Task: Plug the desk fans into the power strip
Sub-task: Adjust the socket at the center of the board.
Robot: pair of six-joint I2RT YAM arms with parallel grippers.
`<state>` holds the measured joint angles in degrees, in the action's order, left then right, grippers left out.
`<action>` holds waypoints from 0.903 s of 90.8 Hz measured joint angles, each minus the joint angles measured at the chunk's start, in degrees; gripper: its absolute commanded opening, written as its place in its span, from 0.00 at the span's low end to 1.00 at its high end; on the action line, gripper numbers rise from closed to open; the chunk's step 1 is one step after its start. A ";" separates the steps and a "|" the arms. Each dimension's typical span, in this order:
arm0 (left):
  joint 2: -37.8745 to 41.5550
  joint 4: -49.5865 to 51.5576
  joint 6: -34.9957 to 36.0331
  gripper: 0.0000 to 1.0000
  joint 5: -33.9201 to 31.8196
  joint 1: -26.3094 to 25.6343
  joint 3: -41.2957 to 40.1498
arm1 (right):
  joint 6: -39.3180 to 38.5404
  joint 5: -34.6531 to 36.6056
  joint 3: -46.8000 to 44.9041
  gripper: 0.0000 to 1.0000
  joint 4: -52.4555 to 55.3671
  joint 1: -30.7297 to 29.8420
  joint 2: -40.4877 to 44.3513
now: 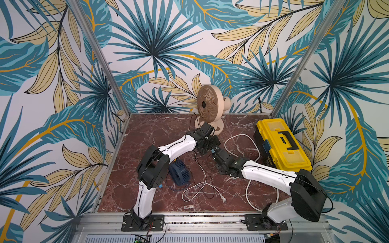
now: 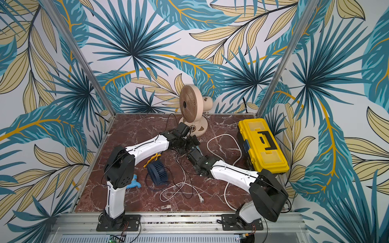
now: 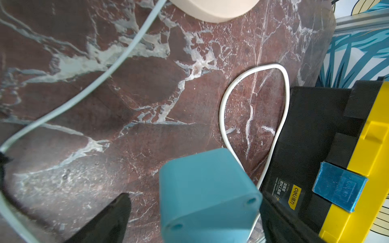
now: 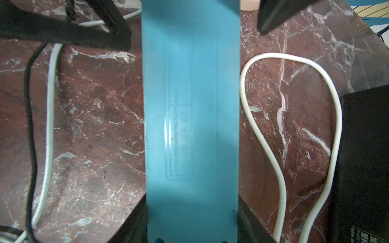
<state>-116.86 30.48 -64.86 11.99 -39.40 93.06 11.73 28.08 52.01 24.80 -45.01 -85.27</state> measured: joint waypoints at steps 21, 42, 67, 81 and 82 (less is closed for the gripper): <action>-0.90 -0.81 -0.26 0.54 0.50 -0.26 0.00 | -0.63 -0.52 0.00 0.41 -0.15 -0.07 0.00; -0.68 -3.32 -0.42 0.00 0.70 -0.59 0.09 | -0.74 -2.58 0.02 0.80 1.25 0.22 1.40; 0.61 -28.79 9.92 0.00 7.58 1.40 -8.15 | 1.88 -24.28 0.52 1.00 2.93 12.94 15.74; 0.61 -48.63 10.23 0.00 15.06 3.10 -14.38 | 4.35 -41.86 0.44 1.00 2.75 21.64 17.79; 0.61 -49.96 10.21 0.00 15.47 3.23 -14.82 | 4.48 -43.06 0.37 1.00 2.60 22.14 17.79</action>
<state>-116.25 -19.49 -54.65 27.46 -36.16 78.24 16.21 -14.98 52.38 27.40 -22.87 -67.48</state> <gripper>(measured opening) 0.571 0.994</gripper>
